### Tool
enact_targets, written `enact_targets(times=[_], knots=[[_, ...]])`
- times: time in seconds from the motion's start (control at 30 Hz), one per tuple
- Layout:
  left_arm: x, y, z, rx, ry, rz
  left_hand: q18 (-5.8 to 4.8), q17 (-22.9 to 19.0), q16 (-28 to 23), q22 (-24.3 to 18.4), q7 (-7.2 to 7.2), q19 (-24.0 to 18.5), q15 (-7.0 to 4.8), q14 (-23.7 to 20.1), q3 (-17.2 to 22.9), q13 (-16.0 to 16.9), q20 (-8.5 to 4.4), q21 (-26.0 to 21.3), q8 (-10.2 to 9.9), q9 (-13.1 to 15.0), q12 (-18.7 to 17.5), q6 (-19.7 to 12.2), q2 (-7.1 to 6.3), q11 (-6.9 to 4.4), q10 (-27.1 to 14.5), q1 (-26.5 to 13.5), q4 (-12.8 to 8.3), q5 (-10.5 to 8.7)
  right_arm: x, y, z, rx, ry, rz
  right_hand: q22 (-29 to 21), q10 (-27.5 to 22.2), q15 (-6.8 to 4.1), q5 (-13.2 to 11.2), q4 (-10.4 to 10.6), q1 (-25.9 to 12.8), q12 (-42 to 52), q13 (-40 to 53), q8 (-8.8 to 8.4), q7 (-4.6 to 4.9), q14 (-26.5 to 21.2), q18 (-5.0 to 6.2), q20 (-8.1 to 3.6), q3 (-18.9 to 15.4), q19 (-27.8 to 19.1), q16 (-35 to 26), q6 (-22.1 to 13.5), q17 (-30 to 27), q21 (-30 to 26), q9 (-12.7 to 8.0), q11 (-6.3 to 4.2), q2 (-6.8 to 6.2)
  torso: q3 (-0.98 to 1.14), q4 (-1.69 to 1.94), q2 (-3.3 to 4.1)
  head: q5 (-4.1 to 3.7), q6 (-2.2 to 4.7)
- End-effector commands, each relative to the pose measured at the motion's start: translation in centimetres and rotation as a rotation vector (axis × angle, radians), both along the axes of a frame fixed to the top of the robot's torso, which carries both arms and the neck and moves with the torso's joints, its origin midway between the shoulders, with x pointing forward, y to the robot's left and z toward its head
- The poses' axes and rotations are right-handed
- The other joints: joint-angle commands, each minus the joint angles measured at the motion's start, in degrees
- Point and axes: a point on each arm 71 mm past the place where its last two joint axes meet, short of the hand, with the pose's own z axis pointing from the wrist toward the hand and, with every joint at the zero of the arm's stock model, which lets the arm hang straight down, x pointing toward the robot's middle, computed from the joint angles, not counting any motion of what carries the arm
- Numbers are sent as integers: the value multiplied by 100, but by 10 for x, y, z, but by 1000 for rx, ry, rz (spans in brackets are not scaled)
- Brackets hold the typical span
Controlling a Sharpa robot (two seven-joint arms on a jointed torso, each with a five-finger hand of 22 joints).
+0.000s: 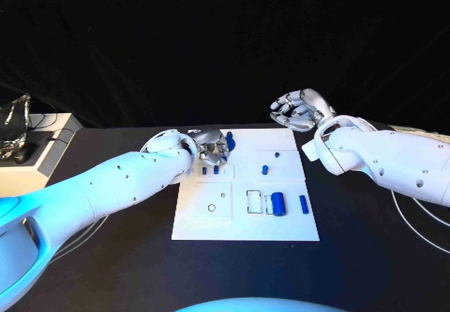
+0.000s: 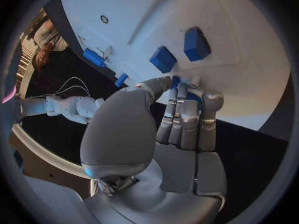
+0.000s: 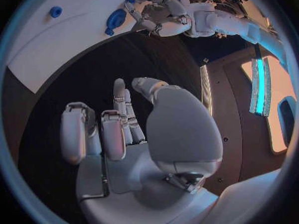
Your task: Assemble the parts on the task board
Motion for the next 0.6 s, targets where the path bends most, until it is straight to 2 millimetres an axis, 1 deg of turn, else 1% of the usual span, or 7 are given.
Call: enact_targets(times=[0.03, 0.17, 0.37, 0.5, 0.53, 0.6], knots=[[0, -1, -3, 18, 25, 0, -123, 16, 50, 61, 20, 65, -33, 50, 76, -10, -6, 65, -38, -9, -38, 42, 24, -18, 93, 73, -25, -34, -1, 2, 1, -6, -10, 14, 810, 43, 39, 2, -33, -56, -27, -4, -22, 4, 380, -47, 9, 12, 257, 24, 1, 497, 35, 3, -1, 18, 2, -4, 3, -5, 4], [1, -1, -3, 15, 21, 5, -143, 70, 79, 157, 32, 139, -39, 103, 135, -32, -16, 146, -81, -16, -103, 32, 27, -17, 125, 75, -58, -45, -1, 2, 1, -6, -8, 15, 810, 51, 40, 3, -29, -67, -33, -14, -23, 4, 379, -46, 10, 9, 256, 21, 4, 490, 32, 3, 0, 20, -3, 1, -1, -9, 5], [2, -2, -3, 6, 15, 8, -151, 89, 94, 197, 37, 166, -45, 138, 178, -45, -17, 183, -100, -15, -144, 50, 40, -25, 187, 72, -80, -63, -1, 2, 1, -5, -7, 17, 814, 58, 41, 2, -25, -79, -39, -23, -24, 5, 380, -47, 10, 4, 258, 24, 5, 495, 39, 3, 1, 19, 0, 4, -2, -6, 13], [1, -2, -3, -5, 14, 0, -153, 67, 98, 225, 27, 172, -63, 161, 241, -61, -26, 214, -90, 7, -219, 144, 65, -46, 311, 83, -130, -73, -1, 3, 1, -5, -7, 18, 814, 58, 41, 2, -25, -79, -39, -23, -24, 5, 380, -47, 10, 4, 258, 24, 5, 495, 39, 3, 1, 19, 3, -1, -1, -3, 18], [1, -2, -3, -9, 17, -3, -155, 58, 98, 235, 23, 175, -70, 165, 256, -65, -30, 223, -86, 15, -242, 171, 71, -49, 347, 86, -145, -74, -1, 3, 1, -5, -7, 18, 814, 58, 41, 2, -25, -79, -39, -23, -24, 5, 380, -47, 10, 4, 258, 24, 5, 495, 39, 3, 1, 19, 1, 0, 0, -5, 18], [1, -2, -2, -17, 18, -7, -147, -12, 80, 218, 24, 141, -71, 147, 309, -90, -41, 216, -92, 26, -340, 208, 71, -48, 389, 119, -204, -69, -2, 3, 1, -4, -7, 18, 814, 58, 41, 2, -25, -79, -39, -23, -24, 5, 380, -47, 10, 4, 258, 24, 5, 495, 39, 3, 1, 19, 0, 1, -2, -6, 20]])
